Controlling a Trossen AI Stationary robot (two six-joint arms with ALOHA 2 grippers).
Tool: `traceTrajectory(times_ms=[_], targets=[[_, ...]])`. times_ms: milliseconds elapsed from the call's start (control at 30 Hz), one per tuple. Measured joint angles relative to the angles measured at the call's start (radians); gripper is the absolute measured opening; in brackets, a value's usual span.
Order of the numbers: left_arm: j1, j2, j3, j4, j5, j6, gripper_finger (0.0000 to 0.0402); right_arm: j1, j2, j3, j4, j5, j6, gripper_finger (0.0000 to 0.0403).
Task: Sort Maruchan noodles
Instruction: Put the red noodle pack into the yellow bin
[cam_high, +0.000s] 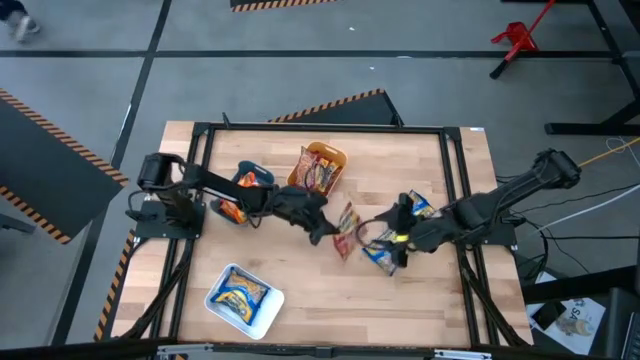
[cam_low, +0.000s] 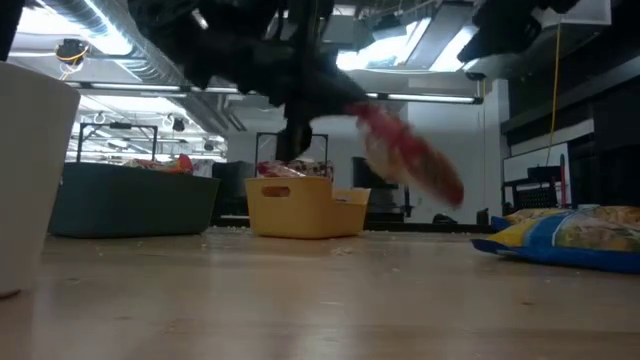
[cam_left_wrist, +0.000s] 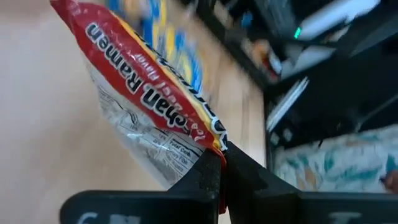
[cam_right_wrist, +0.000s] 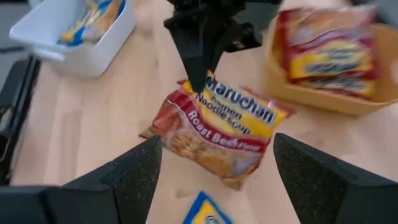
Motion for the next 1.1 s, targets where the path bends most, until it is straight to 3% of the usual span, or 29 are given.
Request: traceTrajectory(times_ms=[300,467,633,867,1100], targets=[[0.127,-0.197,0.002,-0.049,-0.171,0.12,0.0,0.0,-0.1,0.0,-0.048,0.121,-0.009,0.0294],[0.24,-0.258,0.001,-0.171,-0.175,0.142,0.0,0.0,-0.101,0.0,-0.072,0.127,-0.027,0.0294],[0.31,-0.259,0.0,-0.28,-0.17,0.172,0.0,0.0,-0.101,0.0,-0.076,0.128,-0.04,0.0294],[0.386,-0.184,-0.021,-0.292,-0.124,0.182,0.0,-0.001,-0.101,0.0,-0.1,0.128,-0.061,0.0294],[0.436,-0.17,-0.09,-0.287,-0.134,0.069,0.0001,-0.001,-0.1,0.0,-0.147,0.128,-0.061,0.0294]])
